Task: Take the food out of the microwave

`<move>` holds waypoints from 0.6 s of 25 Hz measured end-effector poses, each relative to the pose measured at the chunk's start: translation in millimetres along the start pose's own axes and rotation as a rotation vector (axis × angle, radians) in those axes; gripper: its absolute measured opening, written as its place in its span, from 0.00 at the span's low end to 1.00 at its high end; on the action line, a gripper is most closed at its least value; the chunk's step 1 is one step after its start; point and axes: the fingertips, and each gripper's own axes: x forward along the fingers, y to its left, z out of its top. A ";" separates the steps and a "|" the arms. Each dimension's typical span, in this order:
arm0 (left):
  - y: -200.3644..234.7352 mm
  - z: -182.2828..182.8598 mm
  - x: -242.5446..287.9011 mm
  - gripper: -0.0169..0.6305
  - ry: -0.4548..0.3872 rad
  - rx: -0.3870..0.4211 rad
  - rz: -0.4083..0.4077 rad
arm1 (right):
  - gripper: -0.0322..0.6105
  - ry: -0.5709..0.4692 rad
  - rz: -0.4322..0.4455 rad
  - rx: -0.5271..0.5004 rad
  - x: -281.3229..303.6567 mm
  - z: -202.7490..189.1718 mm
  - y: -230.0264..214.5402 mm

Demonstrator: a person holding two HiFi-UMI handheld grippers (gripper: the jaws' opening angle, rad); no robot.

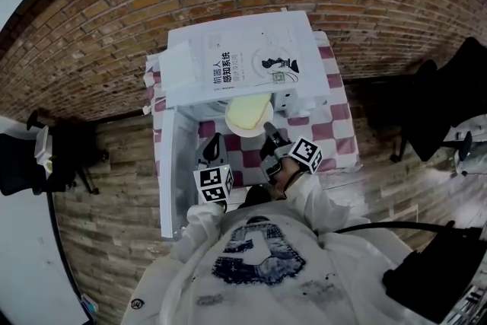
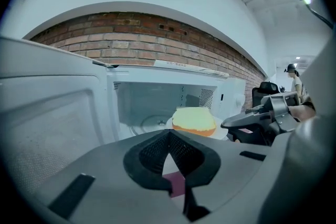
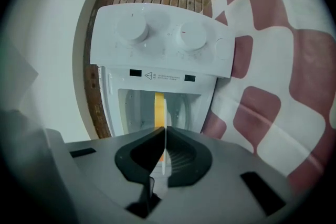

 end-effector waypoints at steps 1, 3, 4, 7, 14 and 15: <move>-2.1 0.0 -3.9 0.04 -0.003 -0.002 0.009 | 0.08 0.009 0.002 0.000 -4.7 -1.9 1.3; -6.7 -1.3 -12.9 0.04 -0.008 -0.005 0.027 | 0.08 0.028 0.006 0.000 -14.9 -5.6 2.8; -8.9 -2.5 -17.7 0.04 -0.010 -0.007 0.037 | 0.08 0.036 0.008 0.001 -20.2 -7.2 3.1; -15.6 -5.1 -32.5 0.04 -0.018 -0.013 0.067 | 0.08 0.060 0.021 -0.001 -36.4 -10.9 5.5; -36.5 -14.6 -71.8 0.04 -0.029 -0.022 0.118 | 0.08 0.097 0.043 0.001 -84.5 -19.1 11.3; -40.0 -15.7 -77.0 0.04 -0.031 -0.022 0.122 | 0.08 0.098 0.048 0.002 -91.5 -19.3 12.4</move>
